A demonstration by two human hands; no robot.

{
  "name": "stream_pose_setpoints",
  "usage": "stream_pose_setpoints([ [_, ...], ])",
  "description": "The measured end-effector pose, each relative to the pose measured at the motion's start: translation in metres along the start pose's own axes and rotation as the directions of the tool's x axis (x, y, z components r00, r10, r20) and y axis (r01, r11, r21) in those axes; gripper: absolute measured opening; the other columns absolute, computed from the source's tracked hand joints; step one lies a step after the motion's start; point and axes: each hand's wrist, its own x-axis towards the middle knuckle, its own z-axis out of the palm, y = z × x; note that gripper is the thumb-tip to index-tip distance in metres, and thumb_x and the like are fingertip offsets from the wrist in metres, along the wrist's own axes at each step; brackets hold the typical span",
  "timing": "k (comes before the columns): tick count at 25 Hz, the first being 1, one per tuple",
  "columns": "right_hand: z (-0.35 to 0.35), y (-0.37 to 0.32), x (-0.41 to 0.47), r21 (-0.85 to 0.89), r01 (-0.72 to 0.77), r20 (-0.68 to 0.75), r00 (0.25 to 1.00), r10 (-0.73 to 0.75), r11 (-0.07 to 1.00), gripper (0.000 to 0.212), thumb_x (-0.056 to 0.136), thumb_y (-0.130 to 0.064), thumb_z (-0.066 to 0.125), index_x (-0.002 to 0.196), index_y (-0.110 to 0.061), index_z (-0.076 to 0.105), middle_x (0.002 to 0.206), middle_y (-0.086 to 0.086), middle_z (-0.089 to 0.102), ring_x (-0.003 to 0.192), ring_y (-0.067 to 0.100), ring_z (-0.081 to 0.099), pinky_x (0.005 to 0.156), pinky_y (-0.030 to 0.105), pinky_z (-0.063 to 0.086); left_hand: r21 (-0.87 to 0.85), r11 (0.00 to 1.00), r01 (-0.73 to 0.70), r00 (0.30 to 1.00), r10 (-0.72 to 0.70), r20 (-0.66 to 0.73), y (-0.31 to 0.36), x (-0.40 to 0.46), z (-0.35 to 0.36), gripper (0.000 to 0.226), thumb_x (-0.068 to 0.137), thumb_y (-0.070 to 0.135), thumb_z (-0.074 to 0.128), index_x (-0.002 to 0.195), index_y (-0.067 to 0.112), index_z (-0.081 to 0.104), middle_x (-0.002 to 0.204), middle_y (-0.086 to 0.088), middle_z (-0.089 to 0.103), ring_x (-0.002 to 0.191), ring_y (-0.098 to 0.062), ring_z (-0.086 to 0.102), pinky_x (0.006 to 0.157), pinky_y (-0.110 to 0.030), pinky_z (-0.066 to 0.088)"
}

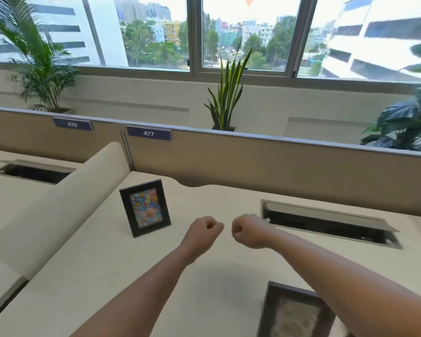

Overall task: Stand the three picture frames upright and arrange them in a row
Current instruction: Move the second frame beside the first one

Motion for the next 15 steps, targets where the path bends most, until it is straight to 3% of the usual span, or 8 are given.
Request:
stream_pose_setpoints([
  [3, -0.004, 0.048, -0.06, -0.041, -0.08, -0.064, 0.995, 0.078, 0.996, 0.017, 0.096, -0.025, 0.055, 0.102, -0.02, 0.071, 0.094, -0.001, 0.069, 0.084, 0.016, 0.065, 0.073, 0.031, 0.056, 0.249, 0.945, -0.211, 0.909, 0.097, 0.406, 0.052, -0.038, 0.043, 0.048, 0.094, 0.057, 0.059, 0.109, 0.014, 0.074, 0.103, -0.002, 0.074, 0.089, -0.013, 0.065, 0.077, -0.03, 0.052],
  [5, 0.005, 0.074, -0.091, -0.032, -0.122, -0.089, 0.989, 0.119, 0.992, 0.014, 0.095, -0.023, 0.056, 0.095, -0.022, 0.07, 0.09, -0.002, 0.068, 0.082, 0.016, 0.065, 0.071, 0.03, 0.055, 0.37, 0.863, -0.344, 0.843, 0.109, 0.527, 0.071, -0.058, 0.072, 0.054, 0.09, 0.063, 0.061, 0.119, 0.018, 0.072, 0.115, 0.001, 0.073, 0.1, -0.014, 0.066, 0.085, -0.031, 0.055],
  [9, 0.03, 0.103, -0.13, 0.077, -0.148, -0.141, 0.977, 0.158, 0.986, 0.02, 0.095, -0.025, 0.05, 0.093, -0.024, 0.07, 0.095, -0.002, 0.07, 0.086, 0.016, 0.064, 0.078, 0.035, 0.059, 0.509, 0.677, -0.531, 0.758, 0.112, 0.642, 0.071, -0.076, 0.112, 0.044, 0.096, 0.046, 0.064, 0.126, 0.015, 0.066, 0.123, -0.005, 0.071, 0.107, -0.023, 0.065, 0.087, -0.035, 0.055],
  [12, 0.041, 0.114, -0.14, 0.223, -0.109, -0.217, 0.963, 0.159, 0.969, 0.019, 0.095, -0.025, 0.049, 0.088, -0.028, 0.067, 0.092, -0.007, 0.069, 0.087, 0.013, 0.063, 0.079, 0.034, 0.057, 0.51, 0.657, -0.555, 0.741, 0.113, 0.662, 0.067, -0.08, 0.125, 0.032, 0.102, 0.034, 0.056, 0.125, 0.014, 0.064, 0.121, -0.009, 0.07, 0.107, -0.027, 0.064, 0.083, -0.037, 0.053],
  [15, 0.042, 0.118, -0.14, 0.436, -0.052, -0.311, 0.928, 0.205, 0.898, 0.018, 0.096, -0.031, 0.053, 0.089, -0.024, 0.068, 0.09, -0.007, 0.07, 0.088, 0.014, 0.065, 0.08, 0.038, 0.058, 0.518, 0.675, -0.526, 0.772, 0.123, 0.624, 0.065, -0.077, 0.117, 0.029, 0.103, 0.035, 0.053, 0.122, 0.016, 0.064, 0.118, -0.006, 0.07, 0.106, -0.025, 0.065, 0.079, -0.032, 0.053],
])
